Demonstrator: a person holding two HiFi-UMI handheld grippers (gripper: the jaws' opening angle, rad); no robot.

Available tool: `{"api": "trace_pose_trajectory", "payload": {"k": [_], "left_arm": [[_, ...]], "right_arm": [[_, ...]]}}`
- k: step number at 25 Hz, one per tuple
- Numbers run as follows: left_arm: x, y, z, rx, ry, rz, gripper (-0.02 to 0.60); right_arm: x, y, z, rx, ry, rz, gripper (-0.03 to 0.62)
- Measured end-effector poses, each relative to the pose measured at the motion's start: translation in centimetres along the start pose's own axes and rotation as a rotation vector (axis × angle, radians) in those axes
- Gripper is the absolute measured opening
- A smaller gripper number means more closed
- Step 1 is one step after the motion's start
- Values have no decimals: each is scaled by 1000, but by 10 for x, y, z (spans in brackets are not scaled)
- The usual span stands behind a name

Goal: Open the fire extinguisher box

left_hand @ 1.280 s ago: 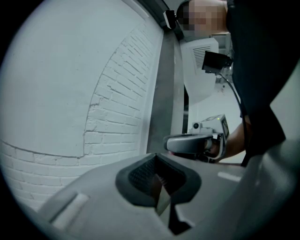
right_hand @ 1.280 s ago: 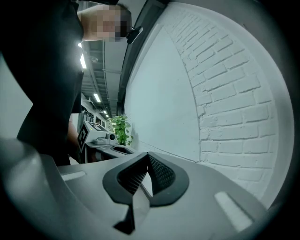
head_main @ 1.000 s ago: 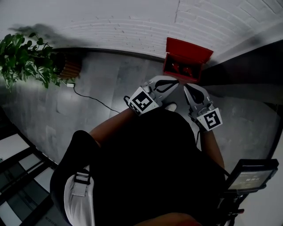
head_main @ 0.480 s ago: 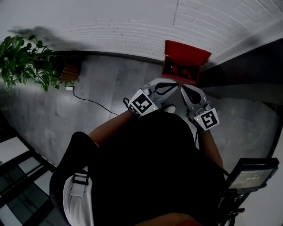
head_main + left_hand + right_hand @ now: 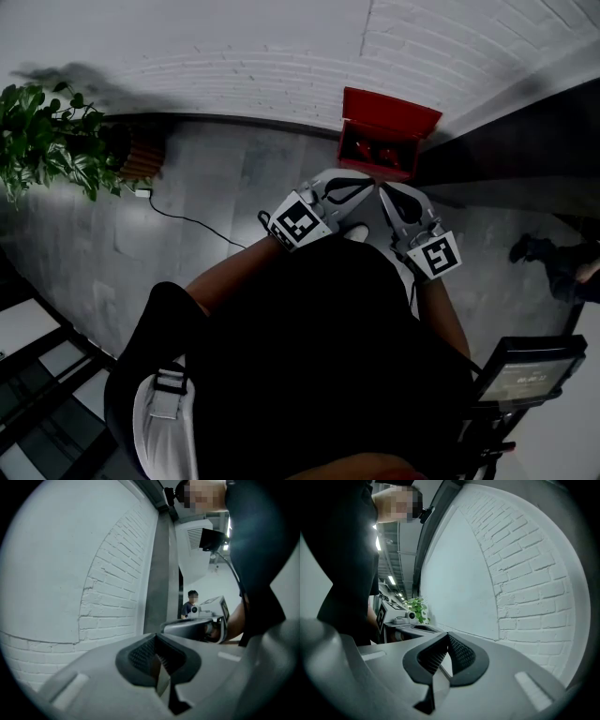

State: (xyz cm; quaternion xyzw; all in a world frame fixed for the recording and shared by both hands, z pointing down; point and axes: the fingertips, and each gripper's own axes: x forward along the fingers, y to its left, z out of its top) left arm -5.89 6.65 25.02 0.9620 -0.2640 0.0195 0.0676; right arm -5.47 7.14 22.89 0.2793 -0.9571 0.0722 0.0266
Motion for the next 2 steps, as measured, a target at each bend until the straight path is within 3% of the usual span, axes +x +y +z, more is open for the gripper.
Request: {"api": "trace_pose_trajectory", "payload": {"k": [2], "left_arm": [[0, 2, 1, 0, -11, 1, 5]], "right_arm": [[1, -1, 1, 1, -2, -2, 8]]}}
